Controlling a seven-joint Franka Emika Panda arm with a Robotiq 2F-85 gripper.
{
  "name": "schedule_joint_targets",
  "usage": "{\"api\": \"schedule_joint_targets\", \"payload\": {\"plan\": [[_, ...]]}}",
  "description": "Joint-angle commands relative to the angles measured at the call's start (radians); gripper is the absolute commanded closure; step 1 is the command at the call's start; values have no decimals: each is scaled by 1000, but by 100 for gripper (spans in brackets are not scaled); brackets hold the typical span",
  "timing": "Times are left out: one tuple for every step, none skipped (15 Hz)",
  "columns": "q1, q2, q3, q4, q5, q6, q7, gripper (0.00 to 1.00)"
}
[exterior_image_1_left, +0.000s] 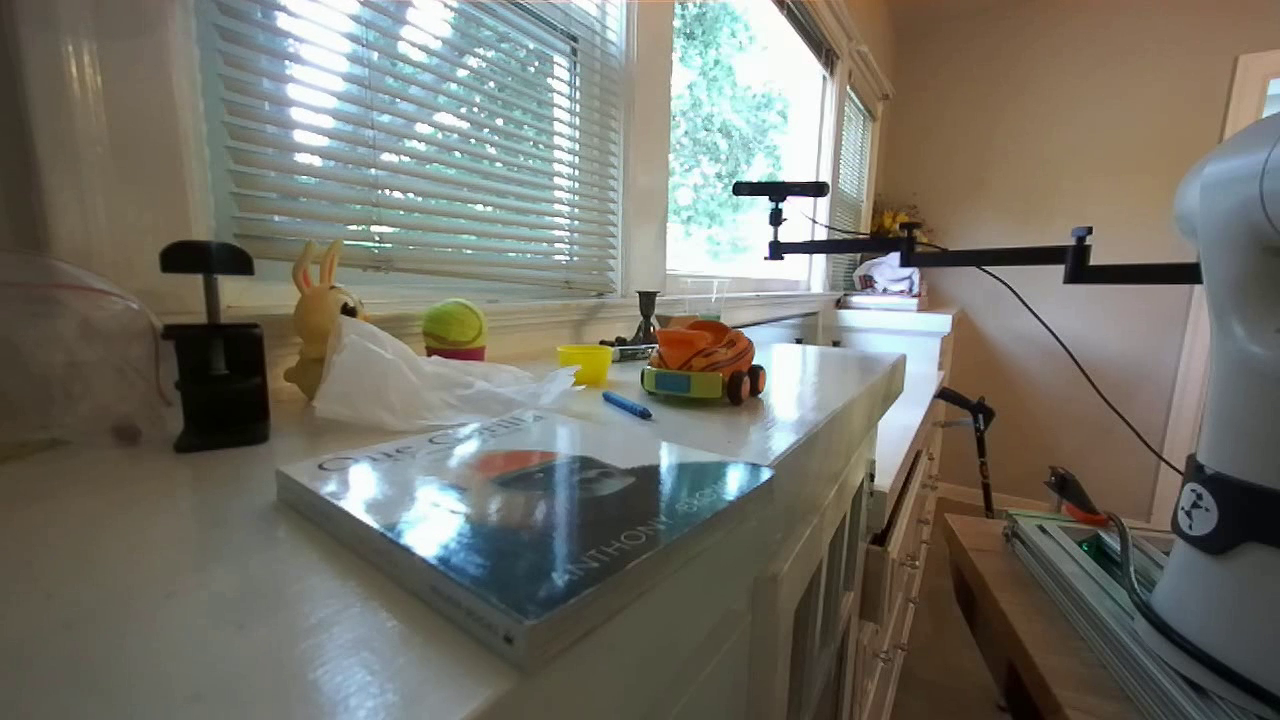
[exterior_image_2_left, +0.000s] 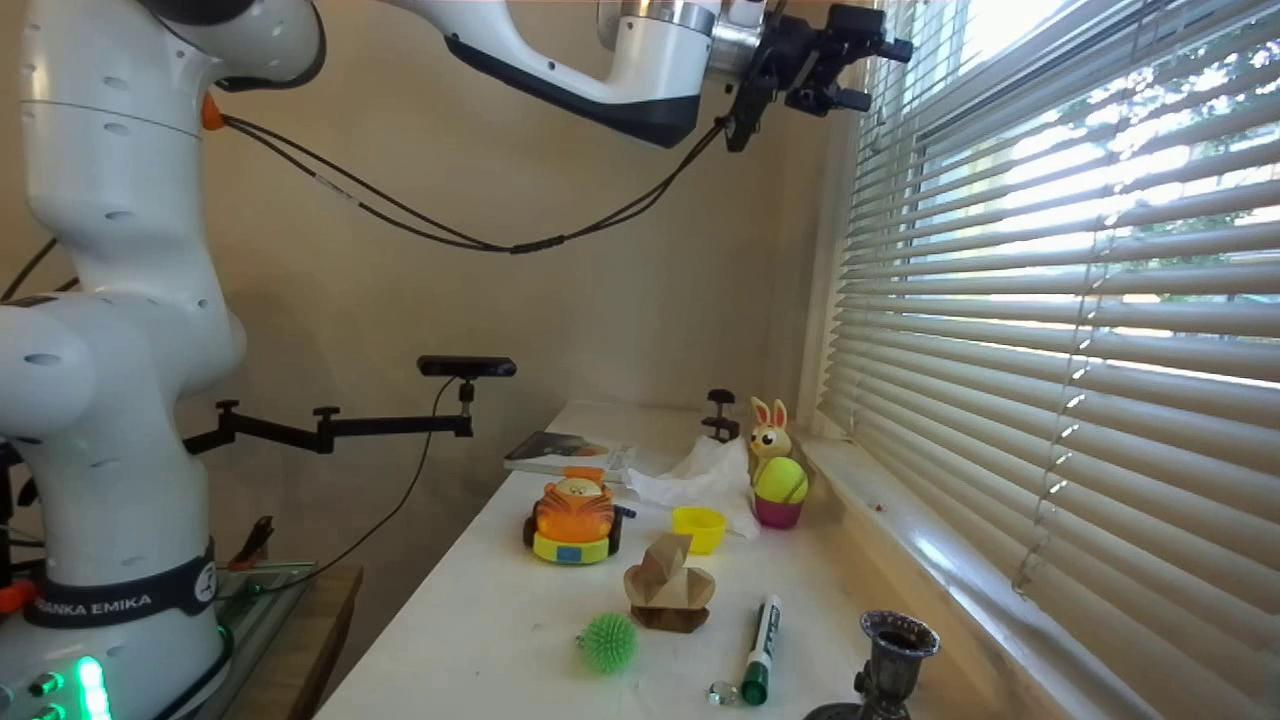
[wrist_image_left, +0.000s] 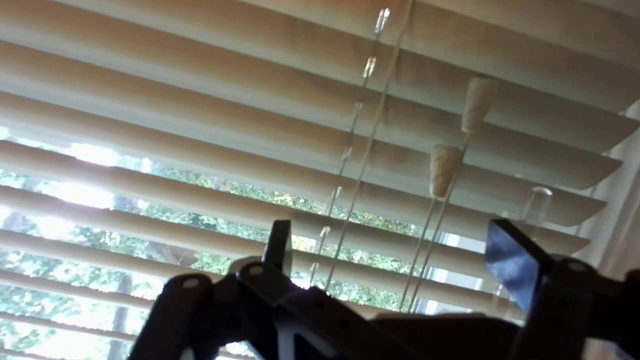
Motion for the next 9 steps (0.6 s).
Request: {"api": "schedule_joint_targets", "payload": {"plan": [[-5, 25, -6, 36, -1, 17, -4, 3], [-5, 27, -7, 37, 0, 17, -5, 7], [-4, 29, -7, 37, 1, 17, -5, 9], [-4, 31, -8, 37, 2, 16, -7, 12], [-4, 34, -8, 37, 4, 16, -9, 19], [-3, 36, -9, 38, 5, 16, -10, 28], [-3, 38, -9, 39, 6, 16, -10, 39], [-3, 40, -9, 39, 6, 15, -11, 45], [-3, 41, -9, 39, 6, 15, -12, 52]]}}
